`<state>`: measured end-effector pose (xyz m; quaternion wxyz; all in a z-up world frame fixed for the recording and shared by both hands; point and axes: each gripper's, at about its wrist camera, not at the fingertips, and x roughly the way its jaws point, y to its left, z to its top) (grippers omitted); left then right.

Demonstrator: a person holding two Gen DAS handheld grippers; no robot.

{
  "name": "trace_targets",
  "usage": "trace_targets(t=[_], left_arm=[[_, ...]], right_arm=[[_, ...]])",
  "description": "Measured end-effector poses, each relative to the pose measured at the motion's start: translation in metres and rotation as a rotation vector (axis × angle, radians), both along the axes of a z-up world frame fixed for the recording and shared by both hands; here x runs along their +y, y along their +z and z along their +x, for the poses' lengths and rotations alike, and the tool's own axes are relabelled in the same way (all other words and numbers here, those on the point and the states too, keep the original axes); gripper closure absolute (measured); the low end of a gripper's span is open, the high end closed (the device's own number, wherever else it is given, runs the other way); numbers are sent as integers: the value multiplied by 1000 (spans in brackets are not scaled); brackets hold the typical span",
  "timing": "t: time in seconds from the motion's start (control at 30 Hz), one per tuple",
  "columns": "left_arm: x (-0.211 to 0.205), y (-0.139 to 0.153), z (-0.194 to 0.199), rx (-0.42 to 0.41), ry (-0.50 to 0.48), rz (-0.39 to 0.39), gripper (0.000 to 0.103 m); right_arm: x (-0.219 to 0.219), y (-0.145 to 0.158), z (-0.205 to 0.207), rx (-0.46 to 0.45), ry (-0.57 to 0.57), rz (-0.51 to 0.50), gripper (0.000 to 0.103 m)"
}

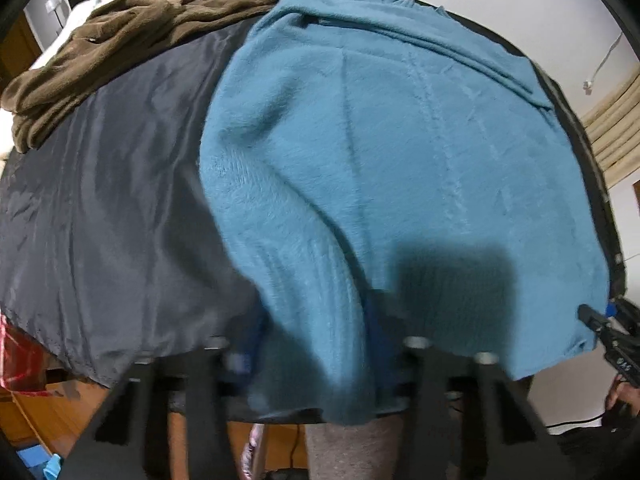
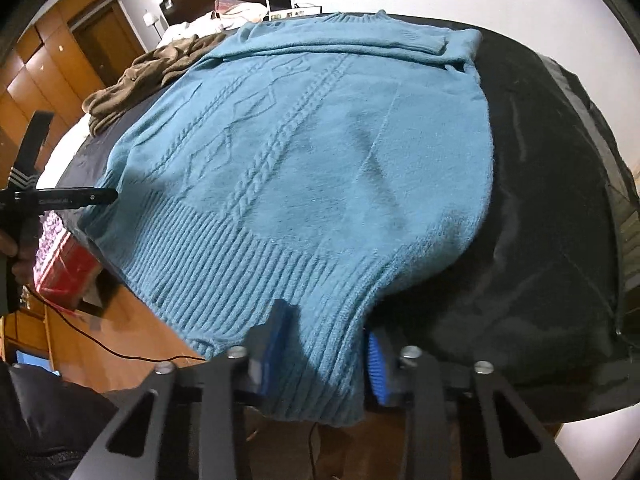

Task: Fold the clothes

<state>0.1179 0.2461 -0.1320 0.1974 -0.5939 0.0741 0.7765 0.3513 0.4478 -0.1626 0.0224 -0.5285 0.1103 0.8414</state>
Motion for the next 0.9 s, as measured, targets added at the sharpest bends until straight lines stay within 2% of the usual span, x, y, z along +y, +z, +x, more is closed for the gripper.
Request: trace_targets(t=[0.07,0.13,0.27,0.37,0.47,0.6,0.77,0.9], left_arm=[[-9,-6,8,-3,-1,2,67],[2,-4,29,-2,3,4,68],[-2,-5,33,-11,14,21,68],[4,-3,39,2,0,1,68],[-15,-3,38,9,-2,-9,69],[-13,-1,38,19,3,-14,72],[11,10,42,84,-8,-77,73],[26,34,46,177,-47,-101,73]], right_arm=[[3,3,1,19,5,-17,74],[7,7,0,34,5,-35,75],[12,6,0,34,3,-57,76],[12,4,0,28,3,-52,76],[13,6,1,33,6,-49,77],[15,9,2,51,13,-54,79],[18,22,1,103,37,-42,81],[18,38,-4,150,53,-11,82]])
